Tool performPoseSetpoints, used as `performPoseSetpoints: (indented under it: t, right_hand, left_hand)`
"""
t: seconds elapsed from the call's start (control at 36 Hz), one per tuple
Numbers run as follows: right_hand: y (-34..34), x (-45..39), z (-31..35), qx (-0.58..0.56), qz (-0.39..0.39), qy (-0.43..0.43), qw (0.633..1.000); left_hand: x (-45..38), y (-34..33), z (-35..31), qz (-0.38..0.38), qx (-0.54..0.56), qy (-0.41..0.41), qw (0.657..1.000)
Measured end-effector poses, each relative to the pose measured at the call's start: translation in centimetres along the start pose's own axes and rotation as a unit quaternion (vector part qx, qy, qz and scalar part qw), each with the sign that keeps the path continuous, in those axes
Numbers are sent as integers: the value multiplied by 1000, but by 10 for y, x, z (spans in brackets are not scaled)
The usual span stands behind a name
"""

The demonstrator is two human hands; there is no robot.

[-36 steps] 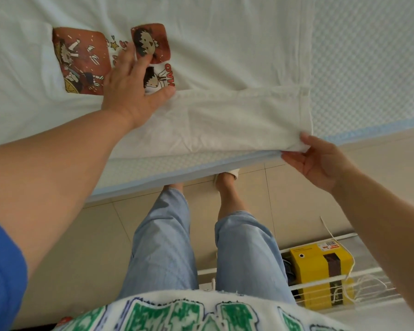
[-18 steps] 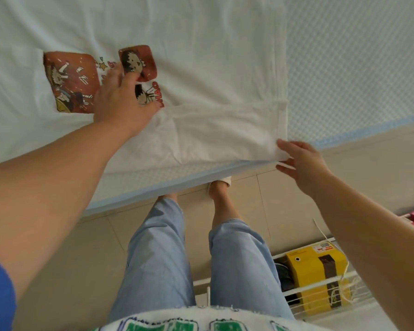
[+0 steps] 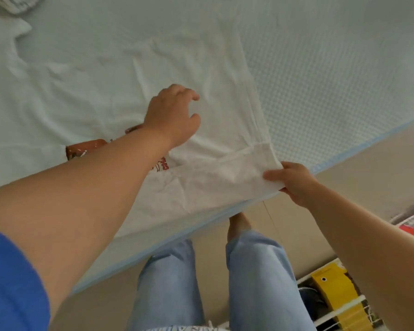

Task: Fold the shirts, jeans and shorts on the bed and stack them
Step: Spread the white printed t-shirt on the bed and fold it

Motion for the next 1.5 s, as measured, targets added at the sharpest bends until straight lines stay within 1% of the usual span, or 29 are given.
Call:
performPoseSetpoints:
  t: [0.06,0.08,0.11,0.17,0.19,0.25,0.31,0.36,0.39,0.5,0.56,0.64,0.72,0.78,0.81,0.89,0.94,1.0,1.06,1.11,1.19,1.25,1.31,1.36,1.5]
  right_hand:
    - [0,0,-5,32,-18,34,999]
    - [1,3,-6,63,-37,70,995]
    - [2,6,-6,96,-66,116,986]
    - [6,18,-11,156,-134,212,955]
    - [8,25,-14,166,-148,252,942]
    - [11,37,-22,157,-148,293,932]
    - [15,46,-24,151,-147,332,919]
    - [17,50,-24,162,-152,386,895]
    - [19,52,-23,161,-152,402,888]
    - [25,46,-27,161,-140,414,885]
    - [27,39,-31,151,-118,373,908]
    - [28,30,-35,110,-77,279,951]
    - [28,22,-37,86,-38,192,977]
    - [28,16,-39,49,-24,134,990]
    - [29,14,-38,29,-30,113,993]
    - [33,3,-35,-5,-66,110,992]
    - [35,-8,-32,-23,-82,107,991]
    - [34,-21,-29,-14,-90,97,991]
    - [32,-31,-28,7,-102,86,991]
    - [31,-36,-26,30,-121,81,989]
    - [32,-34,-22,88,-146,102,980]
    - [34,-32,-16,146,-163,132,967]
    - [34,-33,-3,188,-174,172,951]
    - [31,-36,22,191,-178,208,943]
    - [3,-53,109,187,-143,297,925]
  left_hand:
    - [-18,-9,-20,17,5,-51,999]
    - [-27,-15,-30,22,2,-79,997]
    - [-35,-20,-42,30,-5,-111,993]
    - [-48,-31,-70,65,-30,-186,980]
    - [-53,-38,-84,87,-50,-229,968]
    - [-58,-50,-109,161,-108,-307,932]
    - [-60,-62,-125,244,-179,-361,882]
    - [-63,-66,-134,290,-239,-393,839]
    - [-66,-65,-137,305,-257,-396,827]
    - [-87,-56,-139,362,-327,-394,779]
    - [-99,-55,-135,376,-360,-392,758]
    - [-111,-55,-134,373,-394,-376,751]
    - [-116,-54,-139,358,-412,-363,755]
    - [-122,-50,-139,330,-401,-368,771]
    - [-127,-47,-138,309,-384,-377,785]
    - [-141,-36,-135,227,-309,-395,835]
    - [-151,-32,-130,189,-288,-395,852]
    - [-162,-31,-126,162,-280,-366,873]
    - [-168,-34,-122,139,-269,-318,898]
    - [-170,-40,-119,101,-263,-295,913]
    - [-170,-47,-116,36,-233,-288,928]
    - [-169,-44,-112,6,-186,-258,948]
    - [-168,-35,-101,-22,-129,-193,972]
    - [-164,-24,-83,-47,-99,-125,986]
    - [-146,-2,-27,-64,-71,30,995]
Point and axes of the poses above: each hand's wrist, its own x-axis away from the middle knuckle, its own y-axis out of the back of the hand, z = x × y, the point moved 1 cm from there along -x, towards the middle knuckle, and after that the axes turned 13 degrees about -z, right-handed, at the moved point
